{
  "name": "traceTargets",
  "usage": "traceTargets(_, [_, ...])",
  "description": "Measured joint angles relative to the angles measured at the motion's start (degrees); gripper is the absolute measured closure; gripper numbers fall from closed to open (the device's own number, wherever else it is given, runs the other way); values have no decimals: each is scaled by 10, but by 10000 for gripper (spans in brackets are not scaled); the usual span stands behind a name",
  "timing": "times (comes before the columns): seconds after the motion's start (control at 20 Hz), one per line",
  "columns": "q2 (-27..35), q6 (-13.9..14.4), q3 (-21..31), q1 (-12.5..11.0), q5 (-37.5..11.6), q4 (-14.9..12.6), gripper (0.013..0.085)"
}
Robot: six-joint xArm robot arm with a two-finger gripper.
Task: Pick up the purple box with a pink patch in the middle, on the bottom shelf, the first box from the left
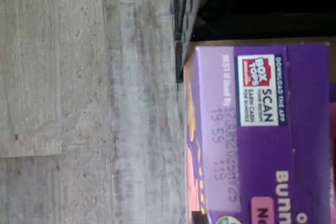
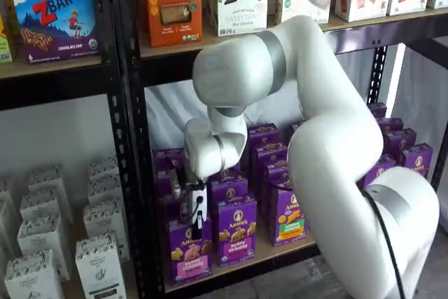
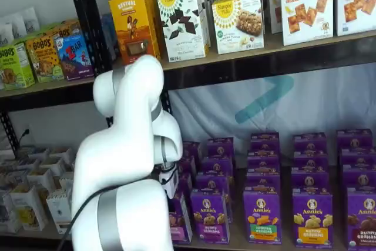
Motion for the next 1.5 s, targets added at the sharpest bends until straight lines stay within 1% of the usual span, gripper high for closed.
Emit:
traceTargets(0.2, [-34,13,45,4,-4,-12,690])
traceTargets(0.45, [-90,22,110,11,1,-12,690])
traceTargets(0.65, [-136,50,160,20,6,-34,690])
traceTargets(0.75, [-164,59,187,26,9,-38,690])
traceTargets(0.85, [-188,60,211,30,13,-34,690])
traceTargets(1.2, [-274,47,287,38,36,-9,690])
traceTargets(1.4, [-310,48,322,40,34,-9,690])
traceTargets(1.5, [-325,44,336,40,34,-4,690])
